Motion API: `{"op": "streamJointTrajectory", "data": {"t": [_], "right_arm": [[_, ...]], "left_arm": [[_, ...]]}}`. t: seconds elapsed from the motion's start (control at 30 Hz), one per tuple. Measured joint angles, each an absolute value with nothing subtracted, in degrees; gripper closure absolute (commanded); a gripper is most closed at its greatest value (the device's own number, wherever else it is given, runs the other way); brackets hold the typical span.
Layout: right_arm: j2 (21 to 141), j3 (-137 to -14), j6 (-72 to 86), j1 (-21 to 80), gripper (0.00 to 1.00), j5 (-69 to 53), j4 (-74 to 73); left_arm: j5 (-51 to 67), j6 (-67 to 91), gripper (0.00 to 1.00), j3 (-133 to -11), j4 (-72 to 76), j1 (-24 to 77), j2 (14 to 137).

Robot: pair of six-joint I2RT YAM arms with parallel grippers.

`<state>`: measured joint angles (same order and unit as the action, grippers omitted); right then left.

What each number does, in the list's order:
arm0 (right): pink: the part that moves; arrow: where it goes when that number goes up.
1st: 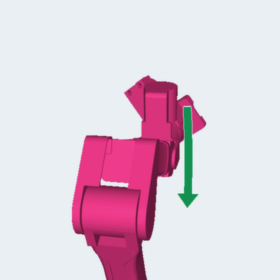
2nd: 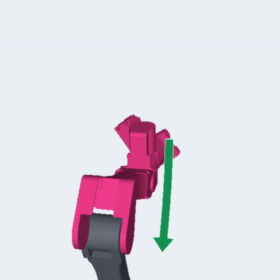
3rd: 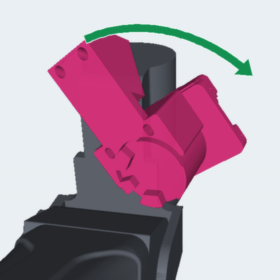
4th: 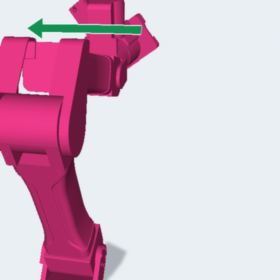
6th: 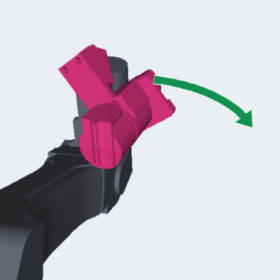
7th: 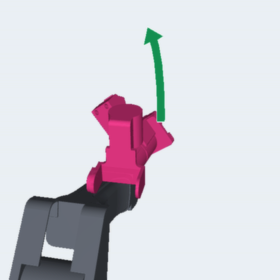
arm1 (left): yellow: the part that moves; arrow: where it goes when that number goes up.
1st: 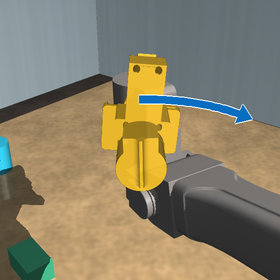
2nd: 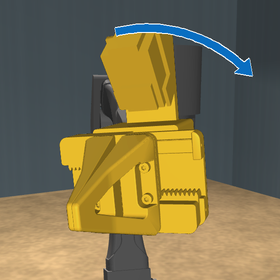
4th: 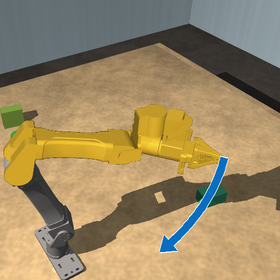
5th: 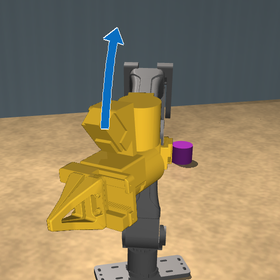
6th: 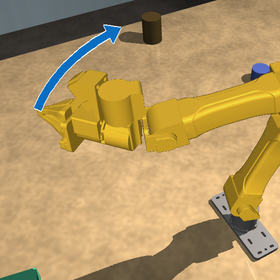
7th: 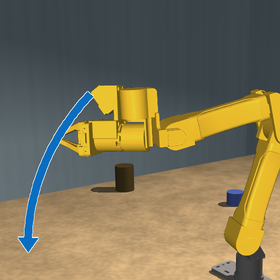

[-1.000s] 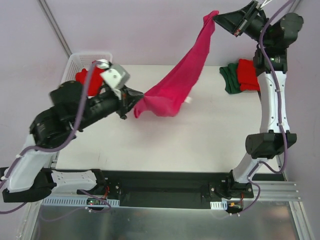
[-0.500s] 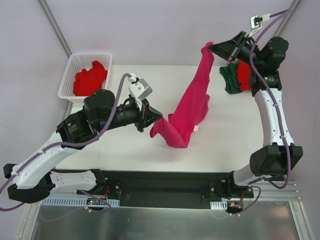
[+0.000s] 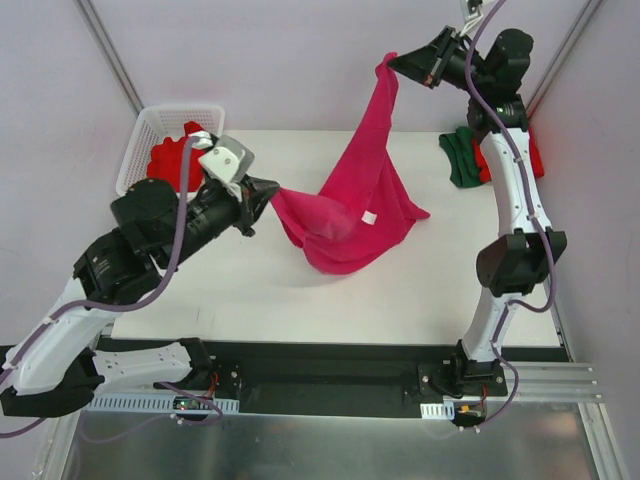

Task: Fold and stack the t-shirts
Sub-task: Flatten out the tshirt

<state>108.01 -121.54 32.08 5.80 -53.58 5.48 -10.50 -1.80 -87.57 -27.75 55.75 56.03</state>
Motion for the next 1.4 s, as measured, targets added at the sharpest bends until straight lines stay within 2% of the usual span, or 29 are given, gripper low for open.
{"op": "streamJointTrajectory", "data": {"t": [0.2, 0.47, 0.63, 0.8, 0.87, 0.97, 1.2, 1.4], "right_arm": [[114.8, -132.5, 34.5, 5.8, 0.99, -52.8, 6.2], [112.2, -132.6, 38.6, 5.1, 0.99, -51.6, 14.6], [104.6, -121.9, 38.6, 3.8, 0.99, -51.6, 17.9], [92.9, -99.5, 36.0, 2.2, 0.99, -51.6, 19.2], [89.5, -92.4, 33.3, 1.6, 0.99, -51.3, 16.1], [86.7, -88.2, 26.7, 1.2, 0.99, -49.1, 6.2], [81.3, -91.9, 15.1, 1.2, 0.99, -38.5, -18.4], [78.1, -92.2, 11.4, 1.7, 0.99, -29.6, -31.7]], "left_arm": [[-20.1, -11.9, 1.0, -93.8, -27.4, 55.4, 53.6], [-27.6, -23.5, 1.0, -95.5, -21.9, 55.4, 46.8], [-29.3, -25.6, 1.0, -94.3, -18.7, 55.4, 43.5], [-28.6, -21.5, 1.0, -86.1, -17.1, 55.4, 41.9], [-27.0, -17.2, 1.0, -81.4, -18.0, 55.4, 42.3], [-23.0, -10.8, 1.0, -76.6, -19.7, 55.4, 44.0], [-13.1, 4.3, 1.0, -68.9, -21.4, 55.4, 47.3], [-1.8, 13.5, 1.0, -66.1, -21.3, 55.4, 50.6]]}}
